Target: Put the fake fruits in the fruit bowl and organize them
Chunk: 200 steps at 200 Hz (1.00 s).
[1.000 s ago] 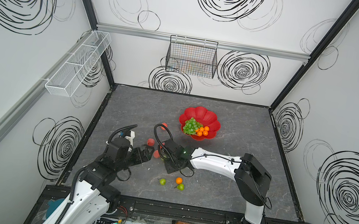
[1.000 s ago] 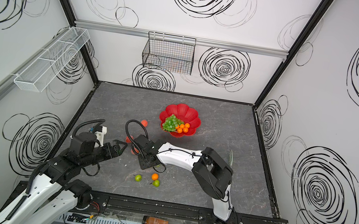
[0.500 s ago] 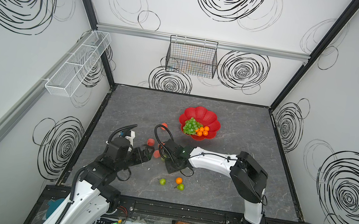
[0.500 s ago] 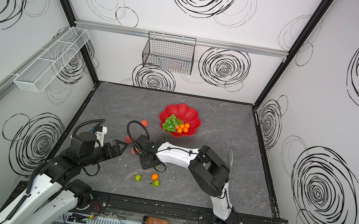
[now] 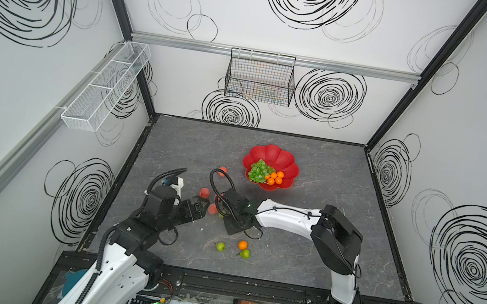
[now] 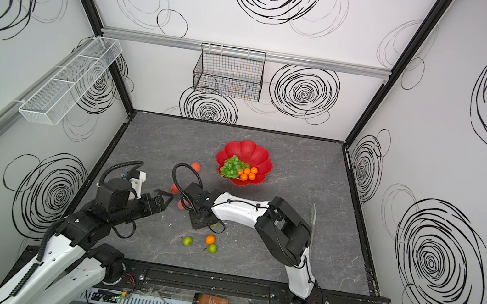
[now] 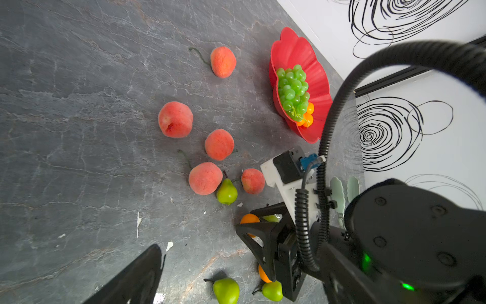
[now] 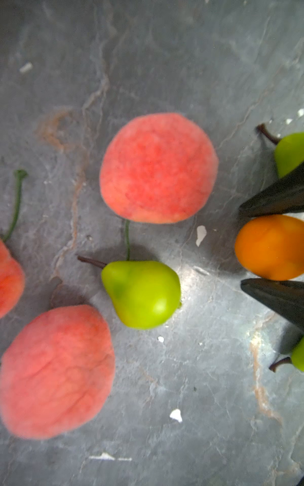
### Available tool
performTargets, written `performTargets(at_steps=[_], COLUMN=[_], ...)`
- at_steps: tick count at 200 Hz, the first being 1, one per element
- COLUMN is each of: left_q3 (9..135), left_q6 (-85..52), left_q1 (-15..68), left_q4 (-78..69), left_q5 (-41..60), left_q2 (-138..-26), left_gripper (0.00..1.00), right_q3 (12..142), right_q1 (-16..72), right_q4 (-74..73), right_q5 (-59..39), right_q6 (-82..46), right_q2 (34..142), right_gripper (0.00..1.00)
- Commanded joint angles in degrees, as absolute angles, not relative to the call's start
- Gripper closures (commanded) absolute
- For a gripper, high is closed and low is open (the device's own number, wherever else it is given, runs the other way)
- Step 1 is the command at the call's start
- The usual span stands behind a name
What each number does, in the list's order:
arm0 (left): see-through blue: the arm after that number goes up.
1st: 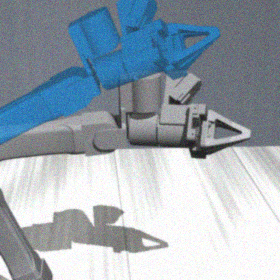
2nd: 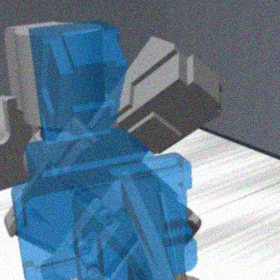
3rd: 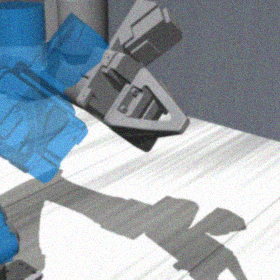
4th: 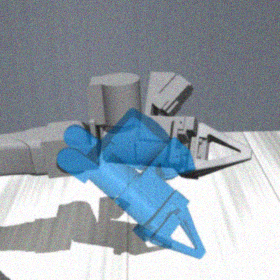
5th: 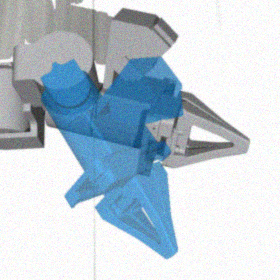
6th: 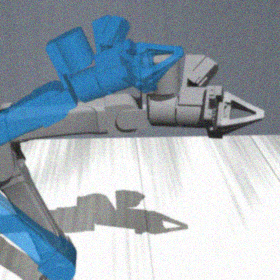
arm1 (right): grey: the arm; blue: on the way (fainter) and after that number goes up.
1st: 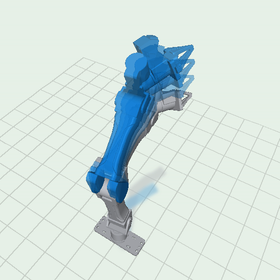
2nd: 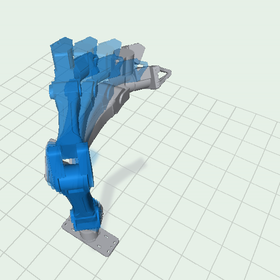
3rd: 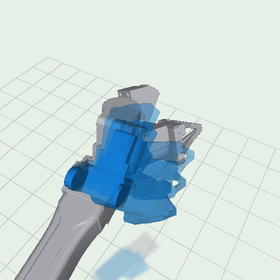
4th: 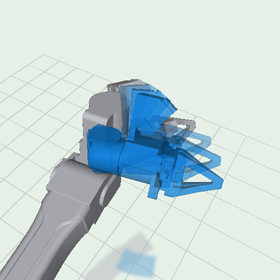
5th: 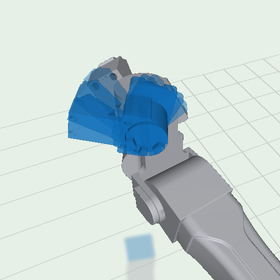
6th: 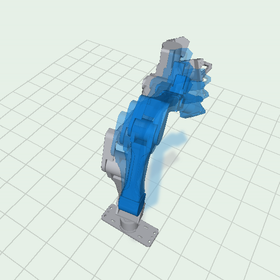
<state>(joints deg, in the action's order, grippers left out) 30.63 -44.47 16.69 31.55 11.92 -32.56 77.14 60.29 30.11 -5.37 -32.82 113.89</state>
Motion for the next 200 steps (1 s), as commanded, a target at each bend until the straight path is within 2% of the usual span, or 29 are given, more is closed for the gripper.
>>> performTargets(at_steps=[1,91,200], left_q3=[31.1,31.8,33.8], left_q6=[-43.3,-43.0,-40.9], left_q1=[16.2,16.3,16.8], left_q4=[29.0,28.4,24.9], left_q5=[12.0,11.6,14.0], left_q2=[-32.9,-33.8,-35.5], left_gripper=[0.04,0.04,0.04], right_q3=[76.8,75.8,71.0], right_q1=[60.1,60.0,58.2], right_q4=[29.7,29.2,25.5], right_q5=[-4.6,-4.2,-2.5], right_q6=[-32.9,-32.3,-32.1], right_q2=[112.8,109.3,98.2], right_gripper=[0.60,0.62,0.65])
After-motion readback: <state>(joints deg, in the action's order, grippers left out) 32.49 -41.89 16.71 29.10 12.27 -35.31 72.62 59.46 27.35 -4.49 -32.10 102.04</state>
